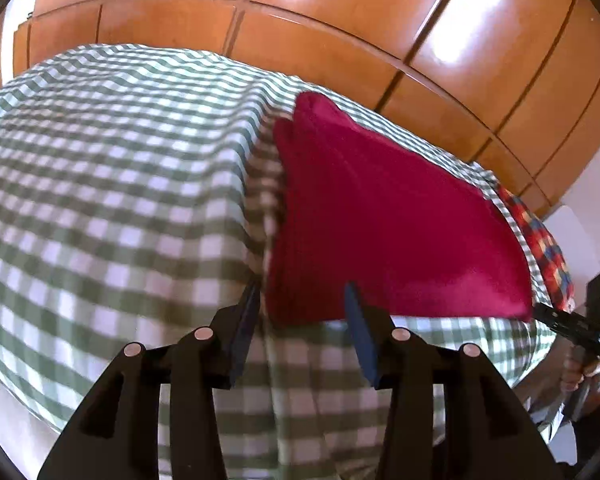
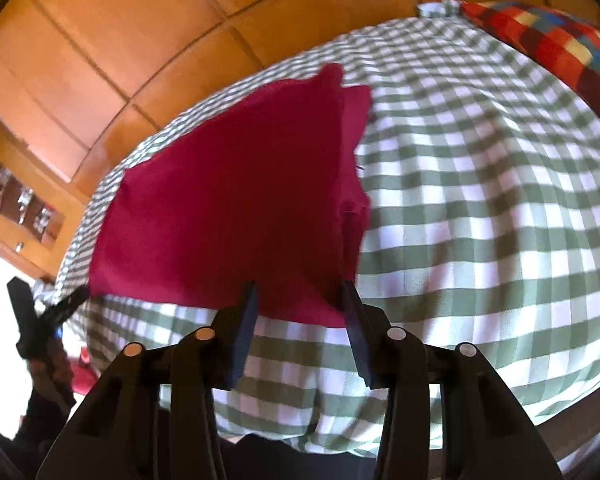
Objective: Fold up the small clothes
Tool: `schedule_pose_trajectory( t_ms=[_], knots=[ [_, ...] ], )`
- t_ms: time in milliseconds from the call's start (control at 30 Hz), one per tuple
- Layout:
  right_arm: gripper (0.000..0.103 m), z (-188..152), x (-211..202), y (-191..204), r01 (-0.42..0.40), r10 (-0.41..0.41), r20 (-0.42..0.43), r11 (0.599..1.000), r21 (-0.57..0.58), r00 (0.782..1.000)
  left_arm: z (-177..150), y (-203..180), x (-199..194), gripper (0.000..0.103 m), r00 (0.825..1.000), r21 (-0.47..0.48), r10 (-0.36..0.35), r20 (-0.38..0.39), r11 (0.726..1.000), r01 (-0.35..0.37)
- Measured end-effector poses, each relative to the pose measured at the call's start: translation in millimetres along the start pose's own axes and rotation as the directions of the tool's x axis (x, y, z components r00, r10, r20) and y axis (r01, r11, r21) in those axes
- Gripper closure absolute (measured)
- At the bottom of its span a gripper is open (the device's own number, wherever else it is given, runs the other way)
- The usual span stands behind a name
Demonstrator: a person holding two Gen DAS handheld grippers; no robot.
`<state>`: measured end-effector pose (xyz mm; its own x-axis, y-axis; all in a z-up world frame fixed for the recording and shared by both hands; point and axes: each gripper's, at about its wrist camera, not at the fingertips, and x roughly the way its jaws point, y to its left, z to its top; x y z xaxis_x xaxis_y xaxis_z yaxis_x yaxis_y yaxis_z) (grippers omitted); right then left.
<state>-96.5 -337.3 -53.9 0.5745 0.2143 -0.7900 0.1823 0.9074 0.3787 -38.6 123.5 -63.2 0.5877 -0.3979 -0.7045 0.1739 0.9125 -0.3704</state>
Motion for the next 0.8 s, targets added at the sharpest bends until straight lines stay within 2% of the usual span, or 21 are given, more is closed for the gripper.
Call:
schedule_pose_trajectory(
  t_ms=[33, 167, 200, 267, 333, 400, 500, 600, 633, 700, 733, 767, 800],
  knots=[
    [0.071, 1, 3, -2, 0.009, -0.009, -0.003, 1.000, 0.007, 1.000, -2, -1, 2, 0.061, 1.000, 0.004, -0.003, -0.002, 1.000, 0.003],
    [0.093, 4, 4, 0, 0.054, -0.054, 0.003, 0.999, -0.009, 0.999, 0, -5, 11, 0.063, 1.000, 0.014, 0.006, 0.005, 1.000, -0.006],
    [0.094, 4, 2, 2, 0.059, -0.059, 0.006, 0.998, -0.014, 0.998, 3, -4, 13, 0.067, 1.000, 0.005, -0.003, 0.004, 1.000, 0.003],
    [0.095, 9, -2, 4, 0.086, -0.086, 0.017, 0.996, -0.033, 0.996, 8, -2, 13, 0.093, 1.000, 0.013, 0.000, 0.002, 1.000, 0.000],
    [0.096, 9, -11, 8, 0.110, -0.108, 0.039, 0.992, -0.059, 0.993, 14, 1, 8, 0.095, 1.000, 0.014, 0.003, 0.006, 1.000, -0.003],
    [0.096, 9, -20, 9, 0.133, -0.129, 0.059, 0.988, -0.075, 0.990, 13, 2, 2, 0.096, 1.000, 0.026, 0.009, 0.004, 1.000, -0.009],
    [0.096, 2, -5, -1, 0.195, -0.196, 0.006, 0.976, -0.096, 0.981, 3, 4, 7, 0.096, 0.999, 0.048, 0.034, -0.035, 0.998, -0.032],
    [0.096, -3, 8, -9, 0.205, -0.207, -0.017, 0.975, -0.085, 0.978, -5, 5, 18, 0.095, 0.996, 0.046, 0.063, -0.056, 0.997, -0.060],
    [0.096, -2, 7, -8, 0.206, -0.208, -0.016, 0.975, -0.088, 0.978, -3, 4, 17, 0.093, 0.996, 0.040, 0.066, -0.060, 0.997, -0.064],
    [0.096, 2, 4, -2, 0.218, -0.221, -0.016, 0.969, -0.120, 0.975, 5, -1, 10, 0.082, 0.994, 0.054, 0.106, -0.037, 0.993, -0.104],
    [0.095, 4, 3, -1, 0.216, -0.221, -0.022, 0.968, -0.126, 0.975, 7, -4, 7, 0.071, 0.991, 0.064, 0.132, -0.021, 0.989, -0.130],
    [0.088, 7, 0, 0, 0.221, -0.225, -0.021, 0.967, -0.126, 0.974, 10, -8, 3, 0.069, 0.987, 0.077, 0.163, 0.004, 0.984, -0.163],
    [0.076, 10, -4, 2, 0.238, -0.240, -0.008, 0.963, -0.126, 0.971, 14, -12, -2, 0.069, 0.984, 0.086, 0.177, 0.030, 0.980, -0.179]
  ],
)
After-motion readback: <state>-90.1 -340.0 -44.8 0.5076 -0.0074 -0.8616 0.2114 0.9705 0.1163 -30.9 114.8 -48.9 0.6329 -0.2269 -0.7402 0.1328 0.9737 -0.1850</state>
